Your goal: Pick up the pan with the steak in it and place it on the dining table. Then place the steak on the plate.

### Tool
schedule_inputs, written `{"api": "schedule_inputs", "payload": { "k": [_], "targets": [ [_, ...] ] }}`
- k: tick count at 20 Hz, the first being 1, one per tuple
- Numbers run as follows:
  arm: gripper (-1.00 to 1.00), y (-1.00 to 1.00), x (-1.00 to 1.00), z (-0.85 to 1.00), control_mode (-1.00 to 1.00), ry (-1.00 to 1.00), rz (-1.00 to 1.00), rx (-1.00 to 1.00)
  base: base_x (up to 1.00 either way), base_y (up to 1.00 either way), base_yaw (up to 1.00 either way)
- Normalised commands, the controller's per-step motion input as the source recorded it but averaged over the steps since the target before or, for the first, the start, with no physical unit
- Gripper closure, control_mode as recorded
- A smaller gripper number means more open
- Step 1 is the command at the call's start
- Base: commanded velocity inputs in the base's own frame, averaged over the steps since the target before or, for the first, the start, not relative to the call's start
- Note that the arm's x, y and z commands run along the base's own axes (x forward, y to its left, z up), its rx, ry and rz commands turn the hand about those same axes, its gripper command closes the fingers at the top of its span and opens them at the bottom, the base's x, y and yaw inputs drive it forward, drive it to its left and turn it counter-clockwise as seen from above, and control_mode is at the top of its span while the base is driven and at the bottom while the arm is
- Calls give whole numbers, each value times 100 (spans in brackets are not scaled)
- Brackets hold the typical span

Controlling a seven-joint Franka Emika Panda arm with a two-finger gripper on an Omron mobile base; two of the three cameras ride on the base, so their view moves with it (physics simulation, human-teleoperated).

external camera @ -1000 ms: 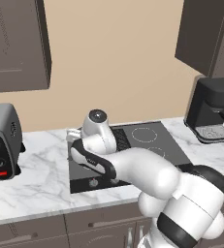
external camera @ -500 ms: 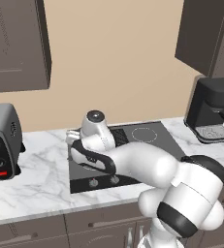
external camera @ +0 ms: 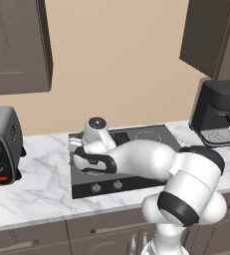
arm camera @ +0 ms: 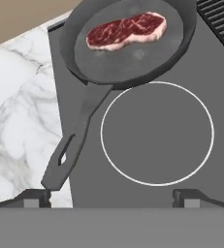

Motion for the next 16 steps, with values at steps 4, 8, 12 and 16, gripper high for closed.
{"api": "schedule_inputs", "payload": {
  "k": [4,8,12,16],
  "targets": [
    [-100,0,0,0,-100,0,0,0,0,0,0],
    [-100,0,19,-2,-100,0,-1,0,0,0,0],
    [-100,7,29,-12,-100,0,-2,0,0,0,0],
    [-100,15,24,-20,-100,0,-2,1,0,0,0]
  ]
}}
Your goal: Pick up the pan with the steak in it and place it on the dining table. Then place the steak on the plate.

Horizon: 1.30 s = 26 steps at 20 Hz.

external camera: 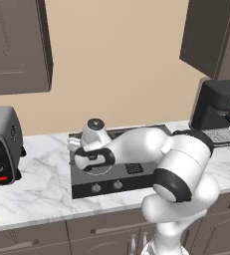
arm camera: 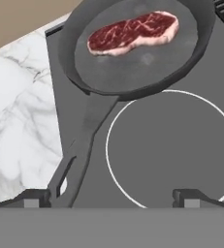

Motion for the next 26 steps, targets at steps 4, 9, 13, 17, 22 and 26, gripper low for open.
{"api": "schedule_inputs", "payload": {
  "k": [4,9,13,17,22,26],
  "targets": [
    [-100,27,21,-18,-100,0,-4,0,0,0,0],
    [-100,6,4,-3,-100,0,-1,0,0,0,0],
    [-100,4,10,-4,-100,0,-1,0,0,0,0],
    [-100,8,19,-18,-100,0,-2,0,0,0,0],
    [-100,1,13,-29,-100,0,-2,0,0,0,0],
    [-100,3,4,-35,-100,0,-3,0,0,0,0]
  ]
}}
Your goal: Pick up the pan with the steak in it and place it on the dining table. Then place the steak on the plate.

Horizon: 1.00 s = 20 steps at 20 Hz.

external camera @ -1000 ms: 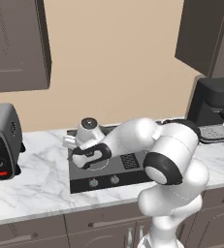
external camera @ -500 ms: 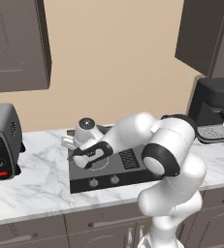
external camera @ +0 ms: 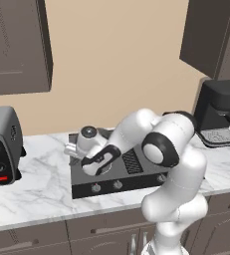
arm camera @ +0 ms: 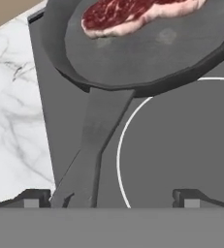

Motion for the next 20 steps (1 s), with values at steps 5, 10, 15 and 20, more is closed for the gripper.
{"api": "schedule_inputs", "payload": {
  "k": [5,10,15,20],
  "targets": [
    [-100,9,7,-32,-100,0,-3,0,0,0,0],
    [-100,7,9,-14,-100,0,-2,0,0,0,0],
    [-100,27,23,0,-100,0,-8,0,0,0,0],
    [-100,10,8,-9,-100,2,-7,0,0,0,0]
  ]
}}
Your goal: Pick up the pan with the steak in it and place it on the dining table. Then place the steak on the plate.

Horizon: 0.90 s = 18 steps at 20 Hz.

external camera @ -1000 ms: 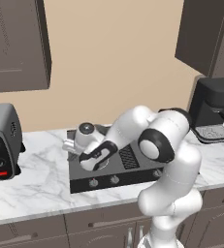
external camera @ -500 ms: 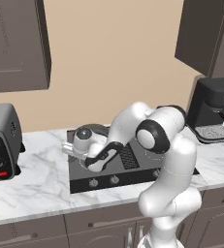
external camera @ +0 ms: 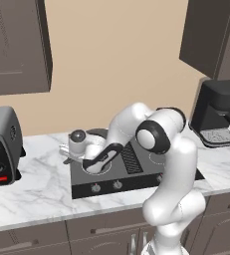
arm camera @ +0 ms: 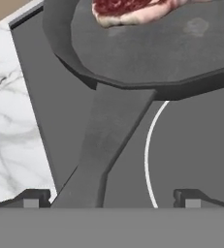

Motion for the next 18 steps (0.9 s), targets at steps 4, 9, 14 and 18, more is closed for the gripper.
{"api": "schedule_inputs", "payload": {
  "k": [4,9,14,18],
  "targets": [
    [-100,0,0,-9,-100,2,-1,2,0,0,0],
    [100,0,0,-4,-100,1,0,0,0,0,0],
    [100,0,0,10,-100,-1,-1,0,0,0,0],
    [100,0,0,36,-100,-3,-6,0,0,0,0]
  ]
}}
